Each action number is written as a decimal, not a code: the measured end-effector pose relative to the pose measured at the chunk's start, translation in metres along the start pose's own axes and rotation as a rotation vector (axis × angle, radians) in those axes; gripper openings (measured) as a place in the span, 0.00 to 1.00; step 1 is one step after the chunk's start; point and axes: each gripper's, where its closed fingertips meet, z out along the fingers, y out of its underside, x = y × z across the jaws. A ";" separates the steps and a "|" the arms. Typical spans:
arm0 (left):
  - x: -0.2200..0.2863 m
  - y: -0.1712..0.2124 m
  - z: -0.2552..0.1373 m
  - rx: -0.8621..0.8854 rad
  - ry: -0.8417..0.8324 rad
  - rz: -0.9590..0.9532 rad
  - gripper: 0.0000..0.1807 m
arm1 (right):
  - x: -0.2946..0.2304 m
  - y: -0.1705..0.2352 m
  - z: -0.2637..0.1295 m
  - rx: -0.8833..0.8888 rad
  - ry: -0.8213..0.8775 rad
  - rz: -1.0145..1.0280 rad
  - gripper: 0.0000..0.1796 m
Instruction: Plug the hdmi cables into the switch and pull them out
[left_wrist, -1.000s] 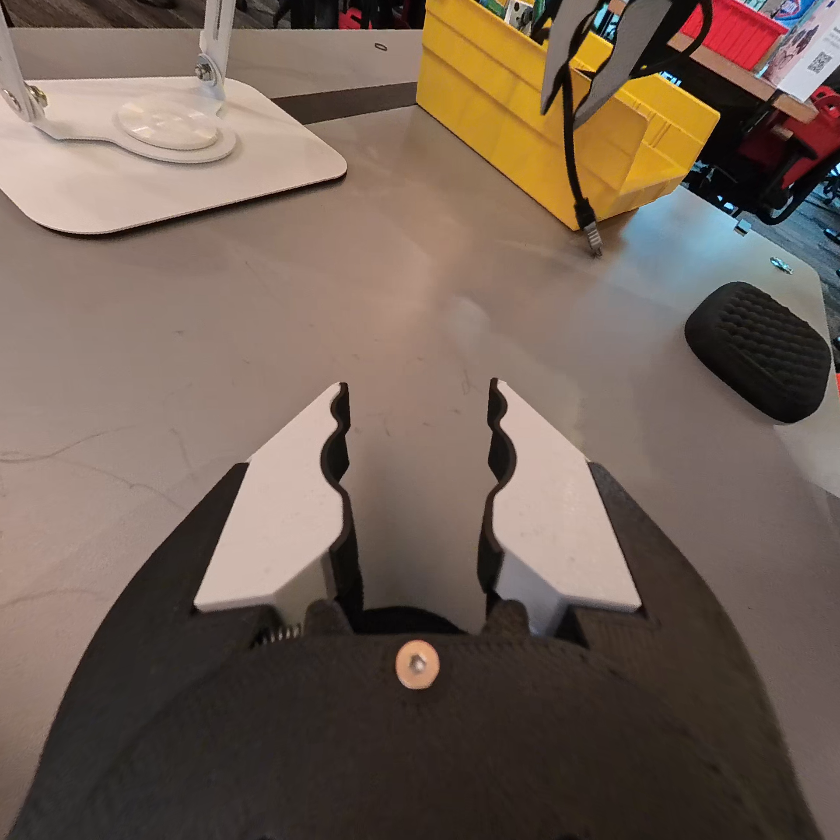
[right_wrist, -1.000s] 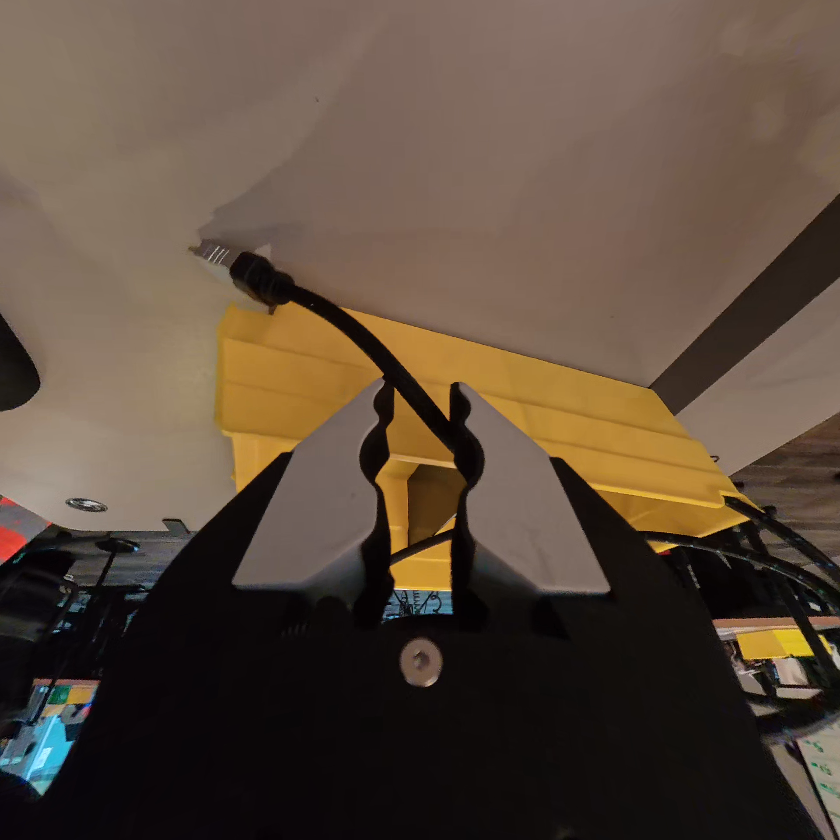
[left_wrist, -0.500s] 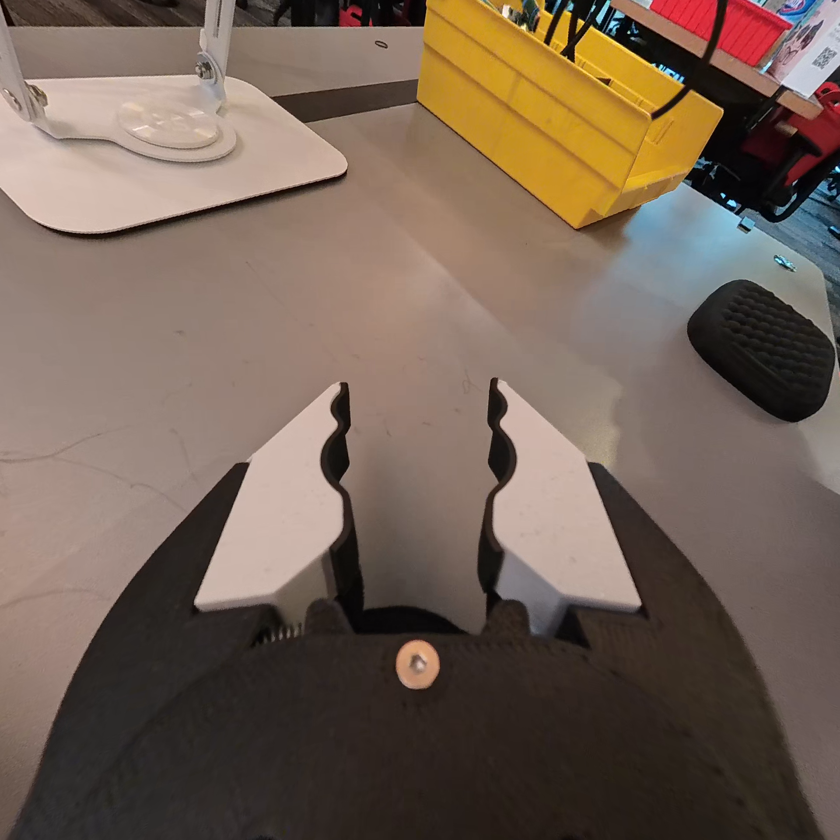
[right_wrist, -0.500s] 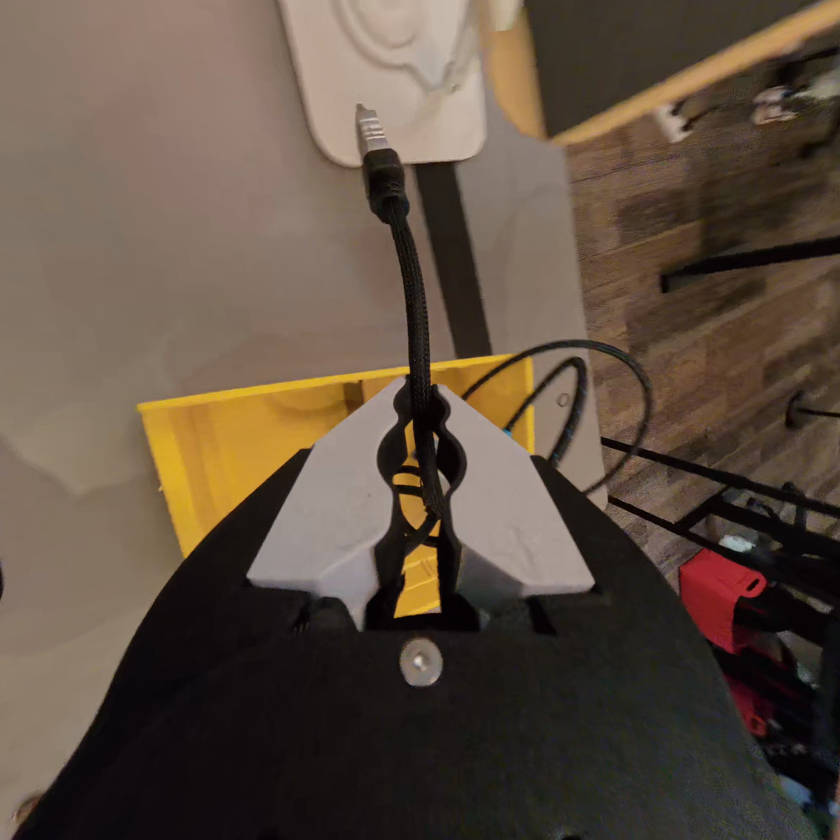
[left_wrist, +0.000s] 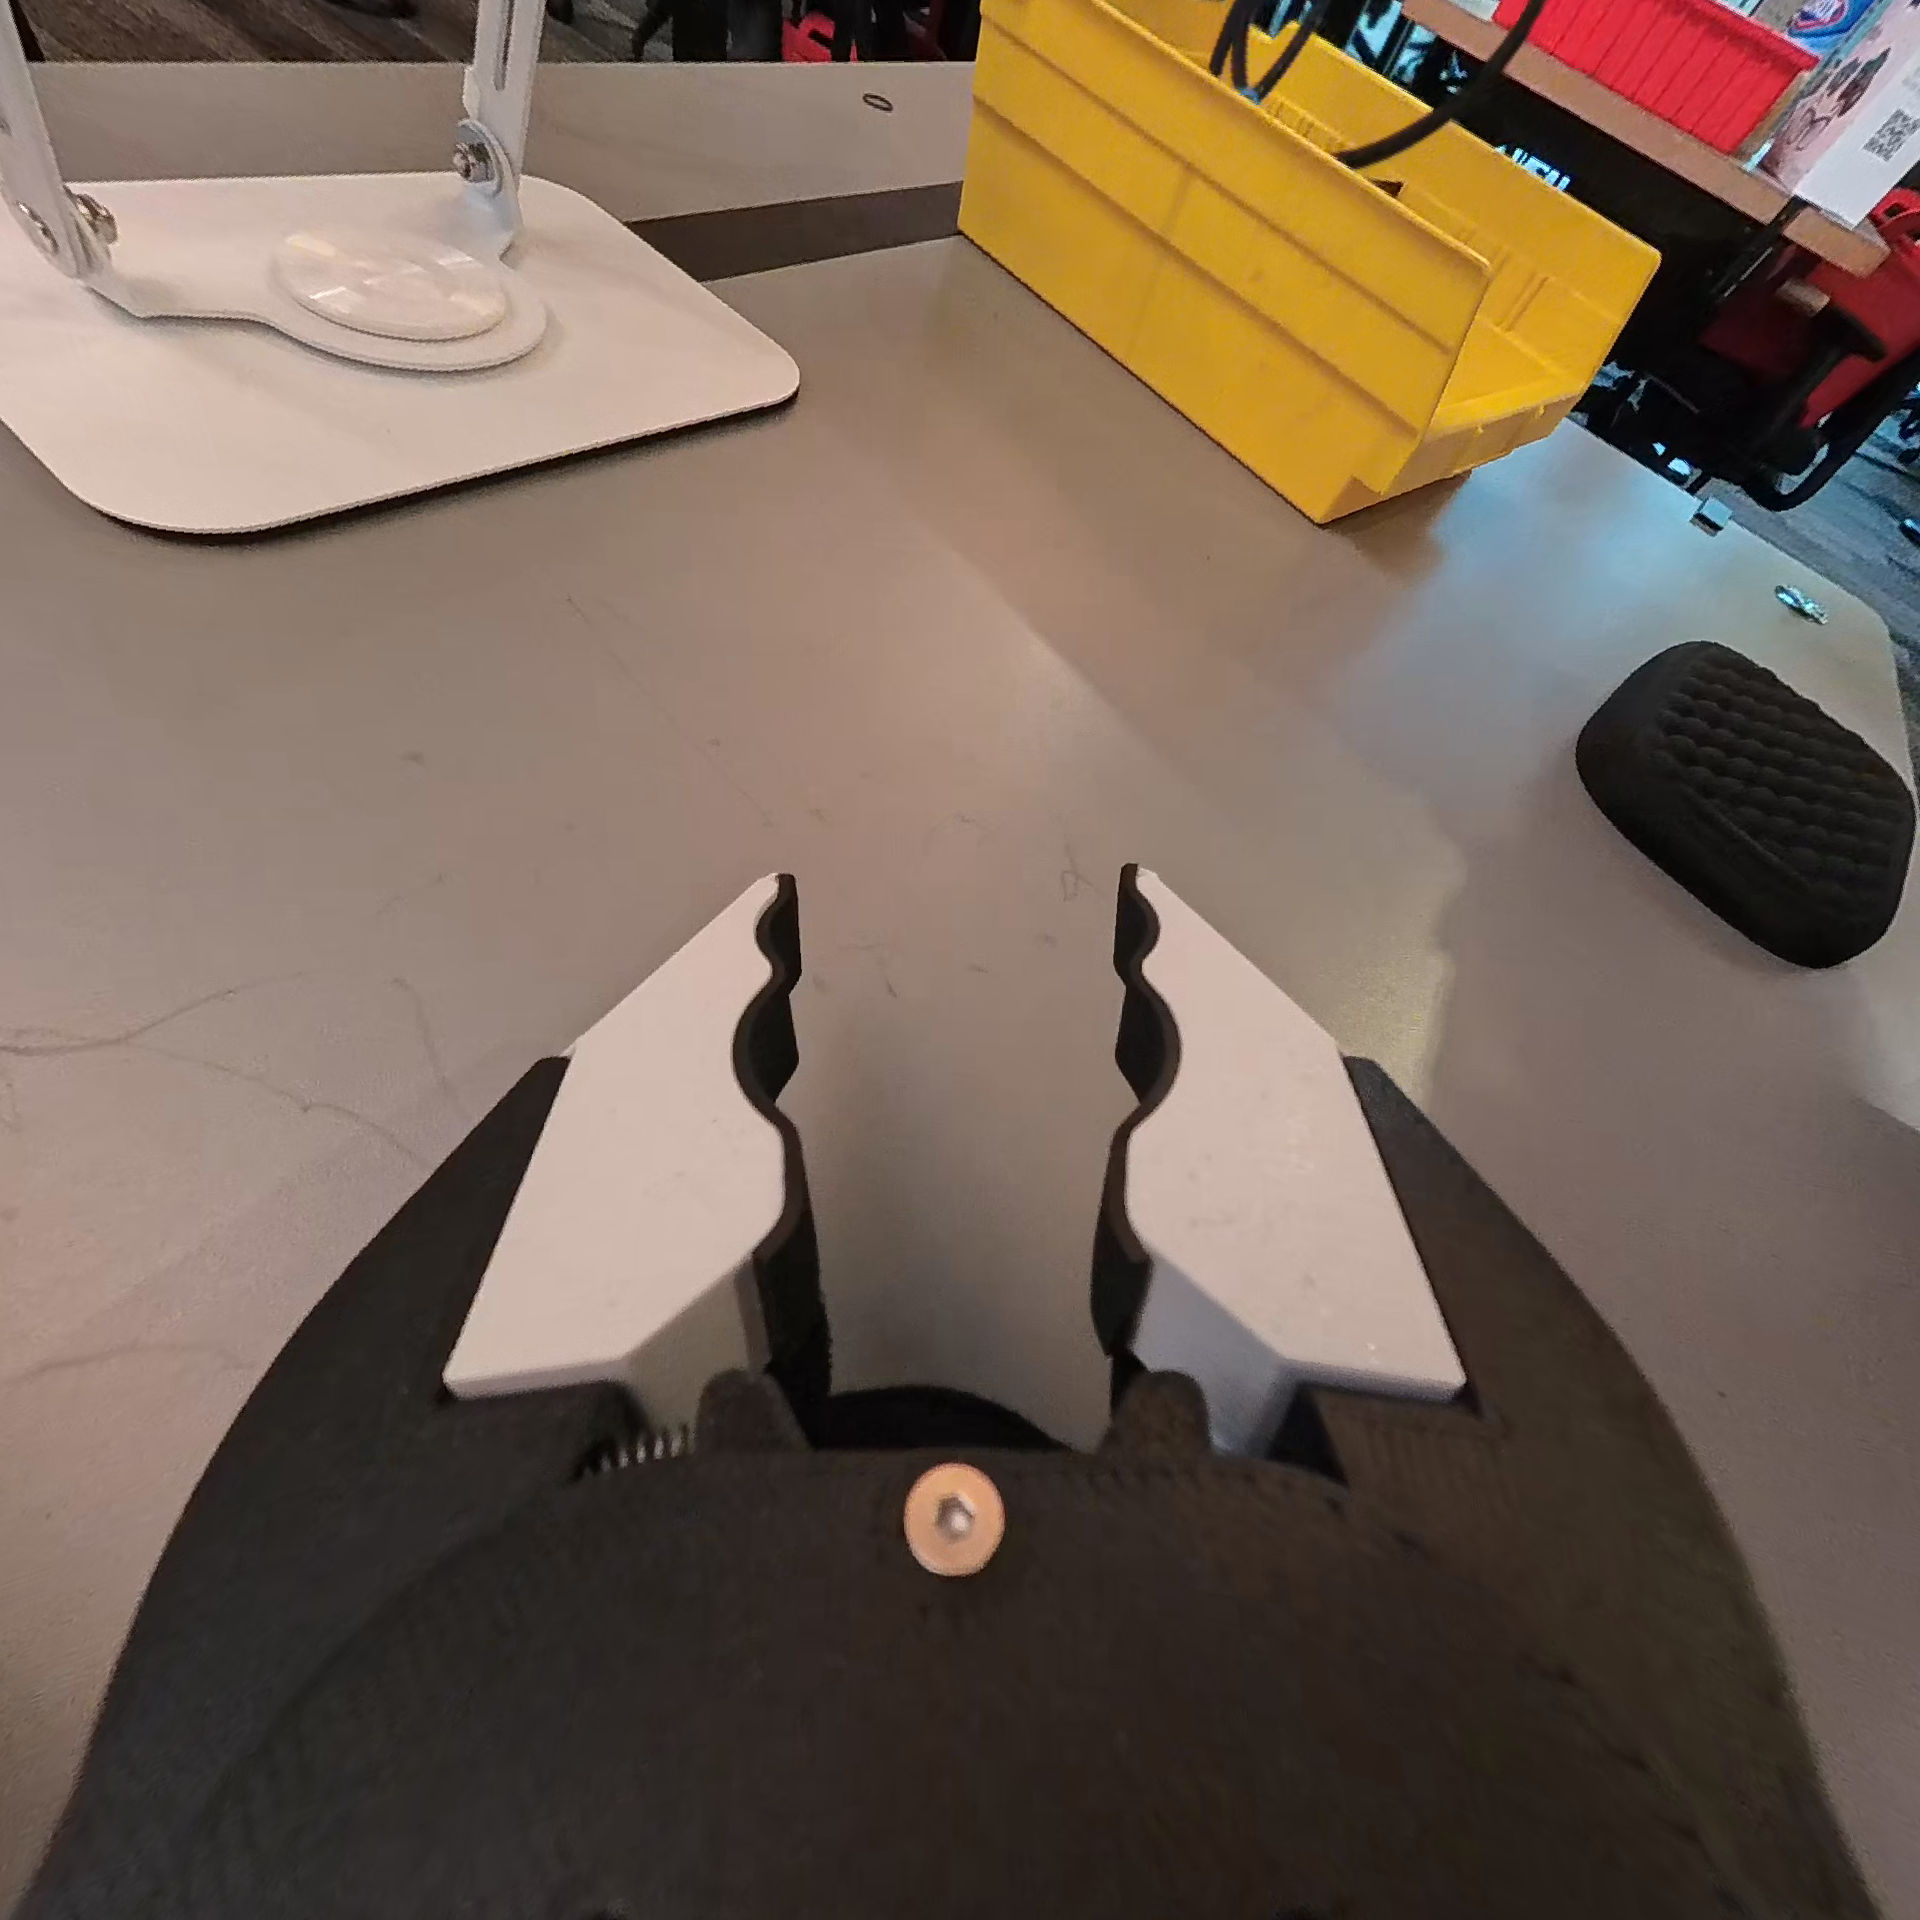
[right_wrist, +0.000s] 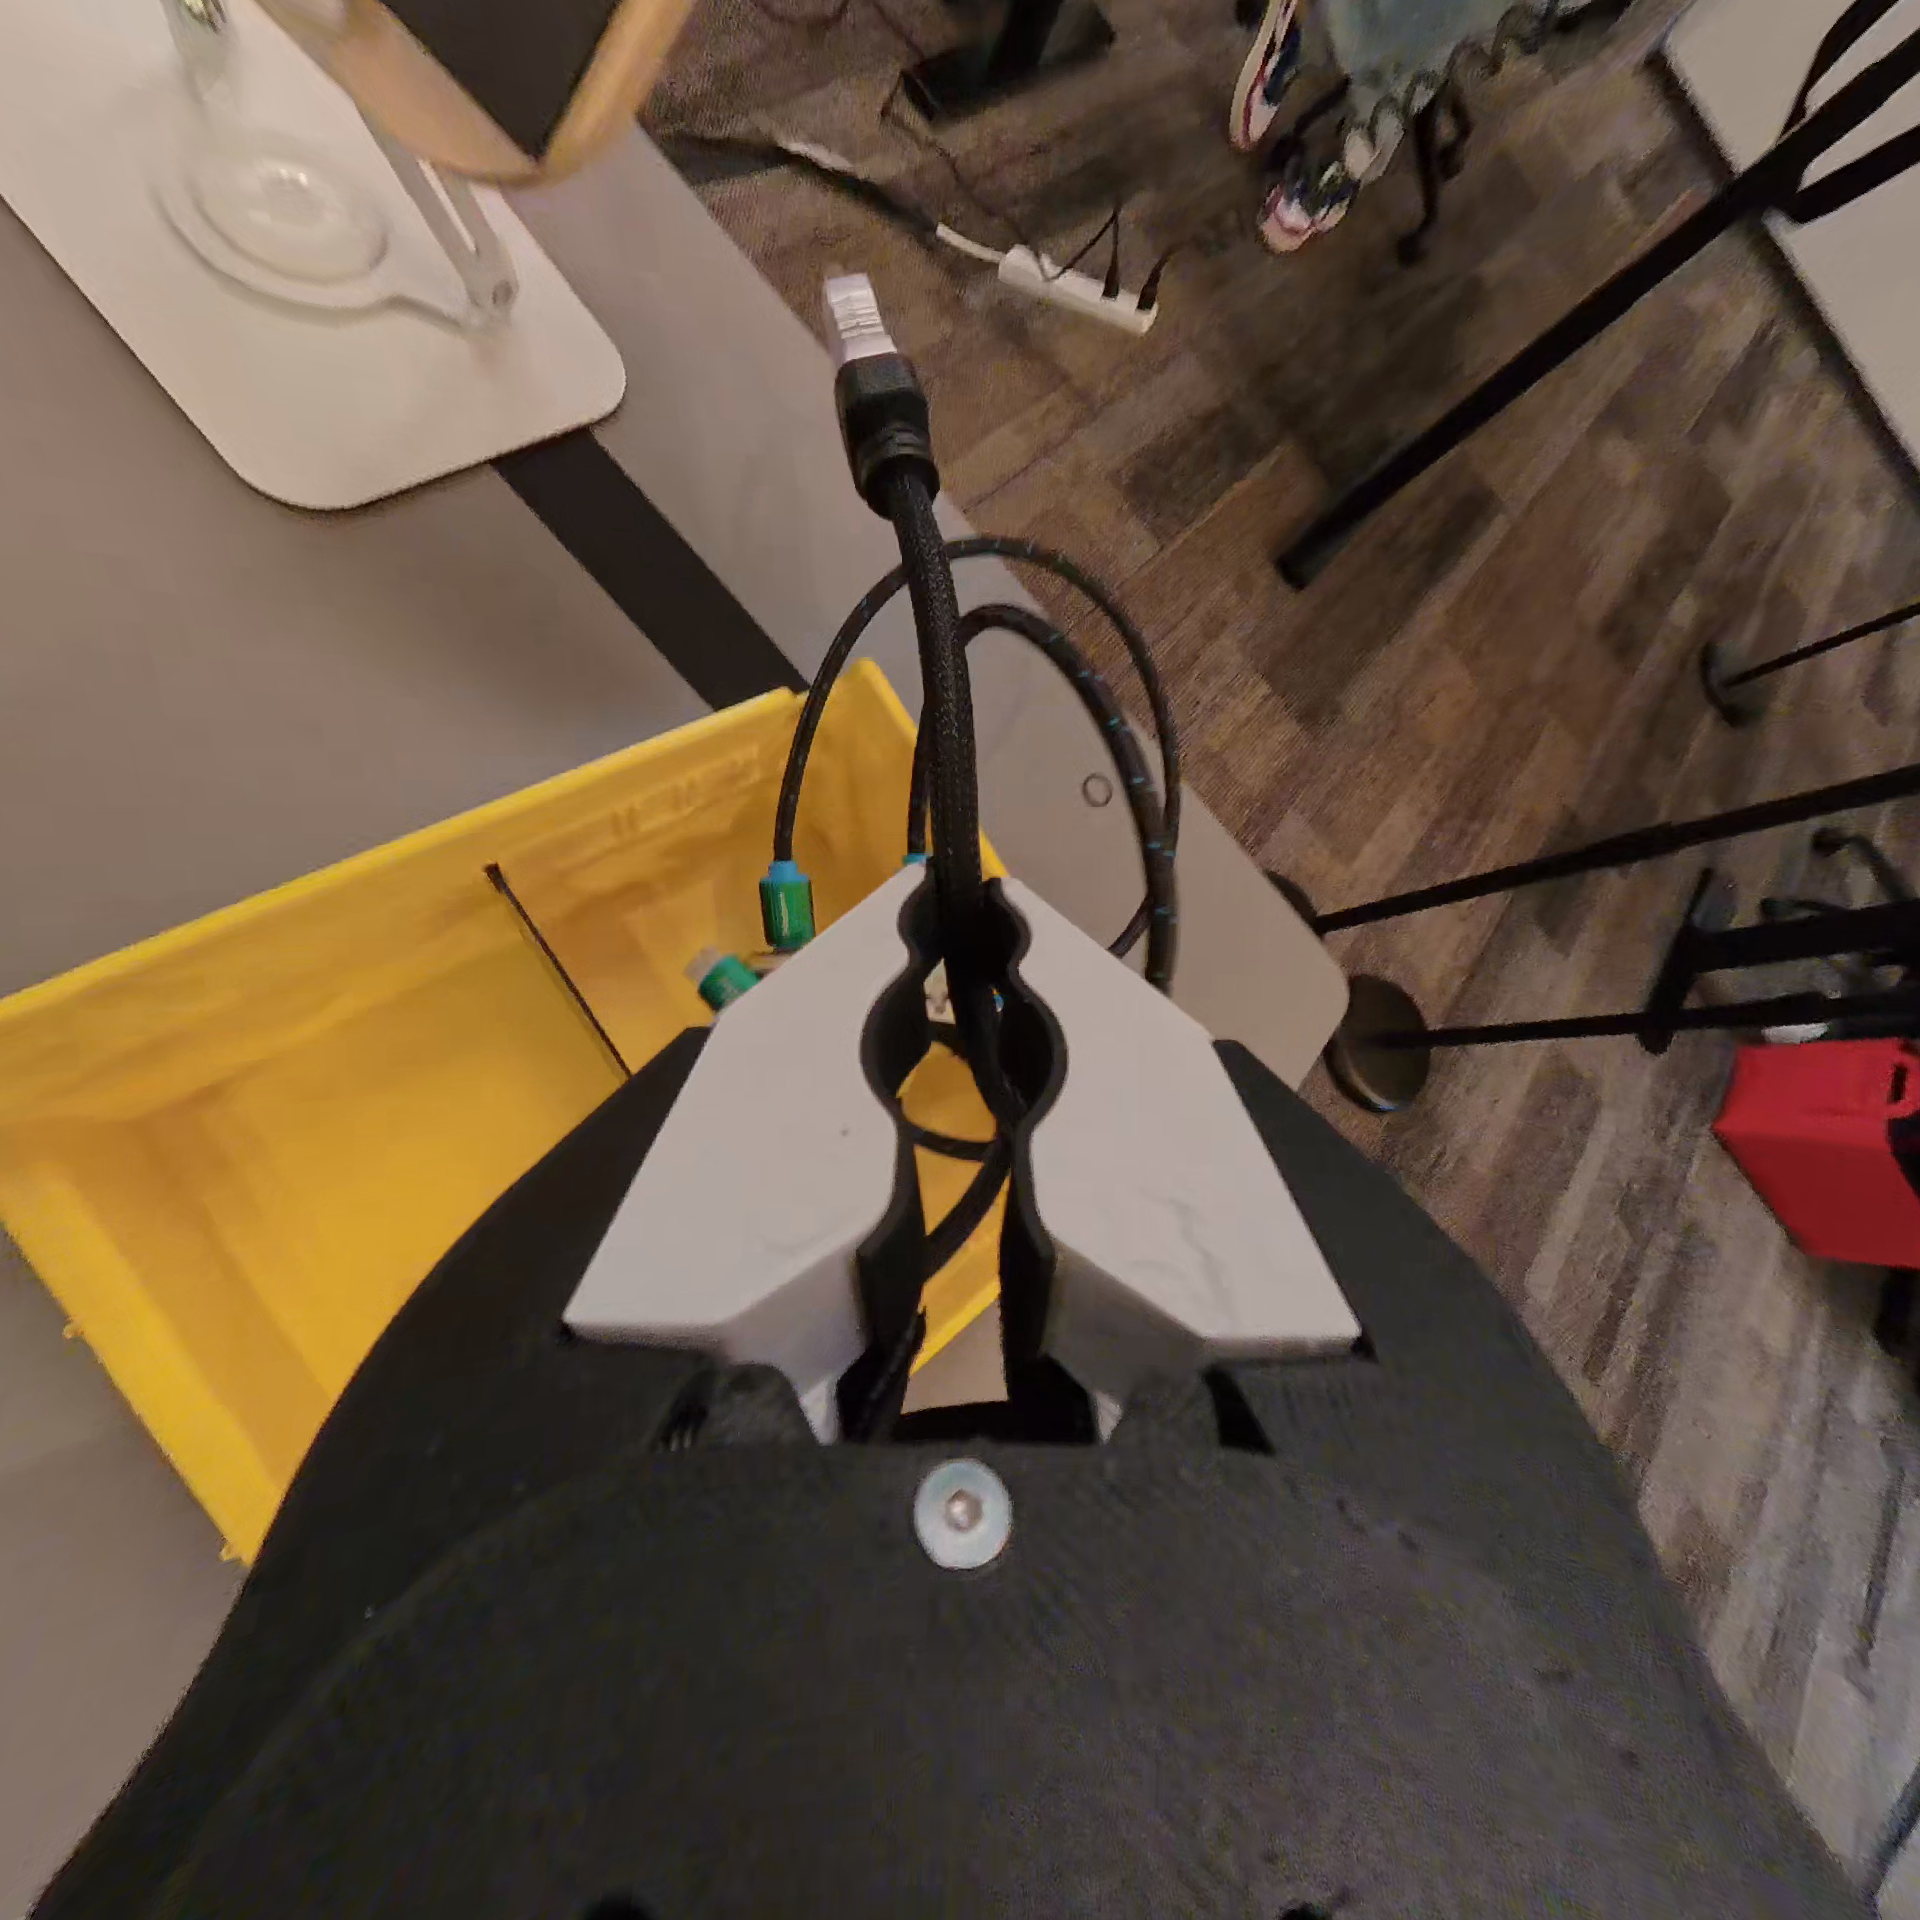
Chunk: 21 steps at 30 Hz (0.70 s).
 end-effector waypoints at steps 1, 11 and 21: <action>0.000 0.000 0.000 -0.001 0.000 0.000 0.33 | -0.002 0.007 0.005 -0.029 -0.012 0.011 0.02; 0.000 0.000 0.000 0.002 0.002 0.001 0.33 | -0.026 0.071 0.046 -0.254 -0.103 0.000 0.03; 0.000 0.000 0.000 0.001 -0.001 0.004 0.33 | -0.058 0.138 0.073 -0.599 -0.171 -0.212 0.02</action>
